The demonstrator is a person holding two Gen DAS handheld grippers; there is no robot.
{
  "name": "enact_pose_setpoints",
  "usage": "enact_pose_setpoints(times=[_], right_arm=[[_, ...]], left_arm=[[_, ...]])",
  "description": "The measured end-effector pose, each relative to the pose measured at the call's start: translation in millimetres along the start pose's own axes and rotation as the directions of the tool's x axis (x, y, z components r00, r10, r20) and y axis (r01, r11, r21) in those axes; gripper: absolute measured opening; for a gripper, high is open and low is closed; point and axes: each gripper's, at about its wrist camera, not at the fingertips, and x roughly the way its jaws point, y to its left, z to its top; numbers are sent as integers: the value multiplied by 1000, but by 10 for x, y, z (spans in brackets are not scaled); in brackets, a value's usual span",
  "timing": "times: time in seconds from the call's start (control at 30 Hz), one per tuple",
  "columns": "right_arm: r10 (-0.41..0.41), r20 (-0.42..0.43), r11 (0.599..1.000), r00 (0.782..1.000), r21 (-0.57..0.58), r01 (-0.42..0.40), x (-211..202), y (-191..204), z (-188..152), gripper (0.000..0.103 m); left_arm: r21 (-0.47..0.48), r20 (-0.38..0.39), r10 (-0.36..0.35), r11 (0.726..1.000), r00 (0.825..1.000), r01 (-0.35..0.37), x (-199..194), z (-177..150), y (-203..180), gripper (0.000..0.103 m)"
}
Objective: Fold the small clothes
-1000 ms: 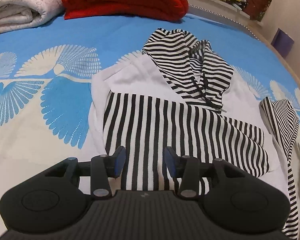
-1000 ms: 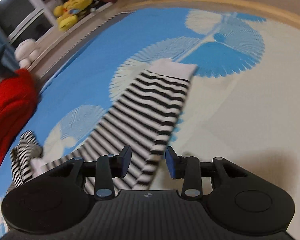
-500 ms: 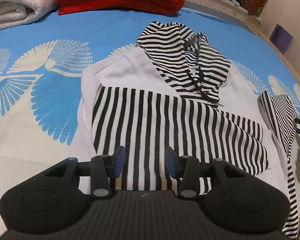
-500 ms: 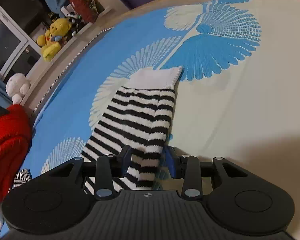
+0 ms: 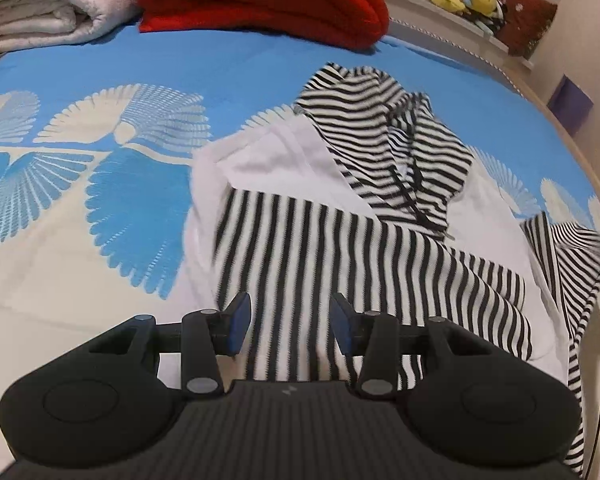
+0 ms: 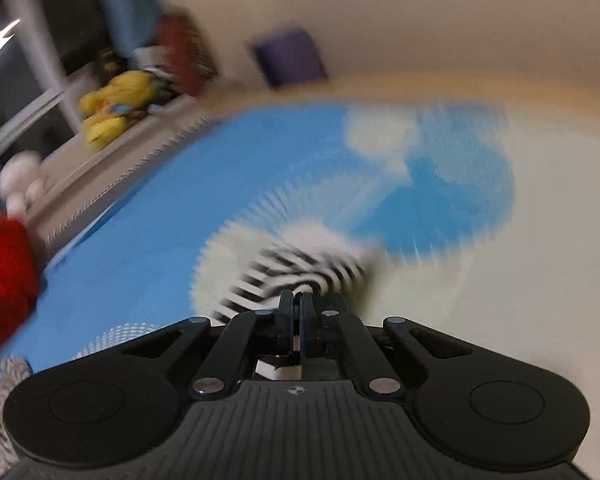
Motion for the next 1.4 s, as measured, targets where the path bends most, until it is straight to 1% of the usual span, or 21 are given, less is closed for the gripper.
enact_pose_setpoints(times=[0.1, 0.17, 0.23, 0.27, 0.3, 0.37, 0.47, 0.5, 0.53, 0.57, 0.63, 0.67, 0.73, 0.77, 0.8, 0.9, 1.07, 1.17, 1.23, 1.3, 1.4], right_arm=[[137, 101, 970, 985, -215, -113, -435, 722, -62, 1], [305, 102, 909, 947, -329, -257, -797, 1220, -221, 1], [487, 39, 788, 873, -451, -419, -1245, 1708, -499, 1], [581, -42, 691, 813, -502, -520, -1504, 1950, -709, 1], [630, -154, 602, 761, -522, -604, -1688, 2145, -911, 1], [611, -412, 467, 676, -502, -728, -1980, 2462, -1364, 2], [522, -609, 396, 597, -446, -802, -2270, 2558, -1827, 3], [494, -636, 387, 593, -450, -805, -2338, 2543, -1900, 4], [477, -638, 394, 604, -459, -796, -2372, 2521, -1918, 8], [463, -628, 425, 625, -461, -779, -2377, 2481, -1901, 13], [462, -608, 490, 646, -432, -757, -2306, 2393, -1804, 18], [463, -584, 540, 667, -412, -734, -2229, 2321, -1730, 20], [428, -538, 648, 726, -377, -661, -2072, 2173, -1601, 22], [380, -525, 725, 761, -342, -598, -1942, 2076, -1516, 24], [352, -524, 778, 776, -298, -553, -1816, 2009, -1457, 26], [300, -557, 885, 774, -141, -444, -1455, 1660, -1353, 26], [191, -612, 962, 767, -40, -271, -1061, 1244, -1332, 26], [195, -650, 977, 734, 65, -202, -882, 1017, -1384, 24], [221, -660, 974, 718, 116, -193, -832, 949, -1396, 24], [224, -664, 974, 713, 121, -193, -841, 965, -1373, 24], [219, -669, 975, 710, 117, -191, -846, 978, -1355, 24]], left_arm=[[-38, 19, 6, 999, 1000, -5, -86, 58, 151, 48], [-79, 36, 9, 997, 999, -6, -169, 113, 284, 48], [-118, 55, 11, 993, 998, -4, -255, 177, 432, 48], [-132, 62, 12, 991, 998, -4, -295, 204, 492, 48], [-144, 70, 13, 990, 997, -3, -332, 227, 555, 48], [-166, 77, 16, 986, 997, -3, -399, 259, 680, 48], [-198, 78, 13, 980, 997, 3, -452, 274, 810, 48], [-205, 79, 9, 979, 997, 7, -461, 277, 827, 48], [-210, 79, 5, 978, 997, 12, -466, 276, 833, 48], [-211, 78, 0, 977, 997, 17, -463, 272, 824, 48], [-205, 67, -16, 978, 998, 30, -433, 246, 765, 48], [-198, 60, -23, 980, 998, 34, -398, 228, 710, 48], [-164, 48, -30, 986, 998, 38, -330, 200, 567, 48], [-139, 44, -37, 989, 998, 43, -291, 184, 464, 48], [-112, 39, -48, 992, 998, 52, -258, 169, 351, 48], [-33, 24, -102, 994, 995, 103, -146, 92, -3, 48], [66, -36, -207, 976, 978, 209, 96, -111, -613, 48], [94, -102, -262, 958, 960, 272, 253, -262, -901, 62], [106, -129, -271, 953, 954, 285, 347, -338, -1034, 64], [124, -148, -240, 958, 959, 259, 460, -410, -1143, 69], [181, -167, -160, 965, 973, 190, 606, -528, -1247, 70]])
